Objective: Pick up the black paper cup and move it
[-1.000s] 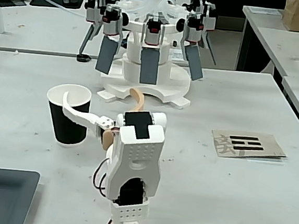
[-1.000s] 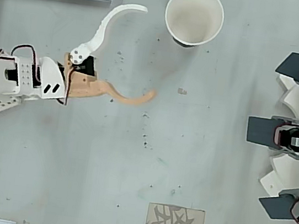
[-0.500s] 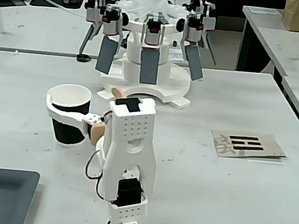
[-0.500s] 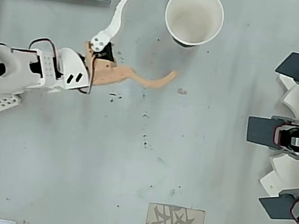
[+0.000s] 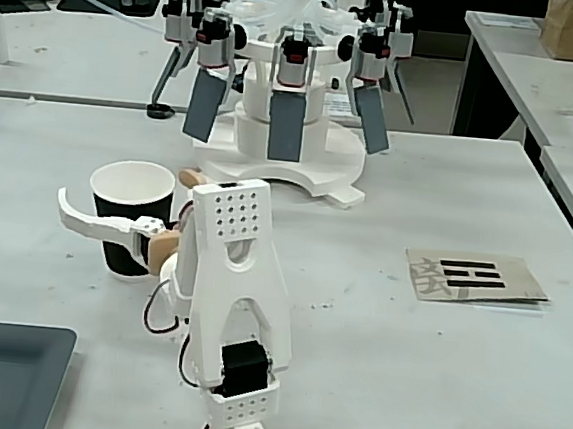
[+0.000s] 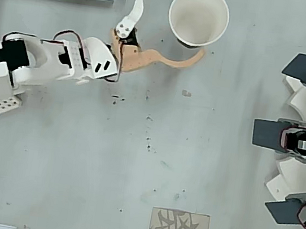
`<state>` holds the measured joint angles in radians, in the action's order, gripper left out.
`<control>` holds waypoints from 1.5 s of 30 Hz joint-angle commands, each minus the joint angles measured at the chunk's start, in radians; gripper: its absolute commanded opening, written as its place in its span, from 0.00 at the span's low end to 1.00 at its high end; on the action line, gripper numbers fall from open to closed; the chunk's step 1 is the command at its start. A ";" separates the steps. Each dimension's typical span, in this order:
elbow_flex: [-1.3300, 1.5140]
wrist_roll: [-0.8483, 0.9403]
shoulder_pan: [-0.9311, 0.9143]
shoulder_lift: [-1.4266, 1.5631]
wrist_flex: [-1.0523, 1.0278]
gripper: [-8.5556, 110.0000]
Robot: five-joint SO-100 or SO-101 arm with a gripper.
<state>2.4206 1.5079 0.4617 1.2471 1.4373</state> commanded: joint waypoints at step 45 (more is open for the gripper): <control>-0.371 -0.008 0.043 -0.187 -0.215 0.24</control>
<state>2.0939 1.5079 0.4955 1.0508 1.2226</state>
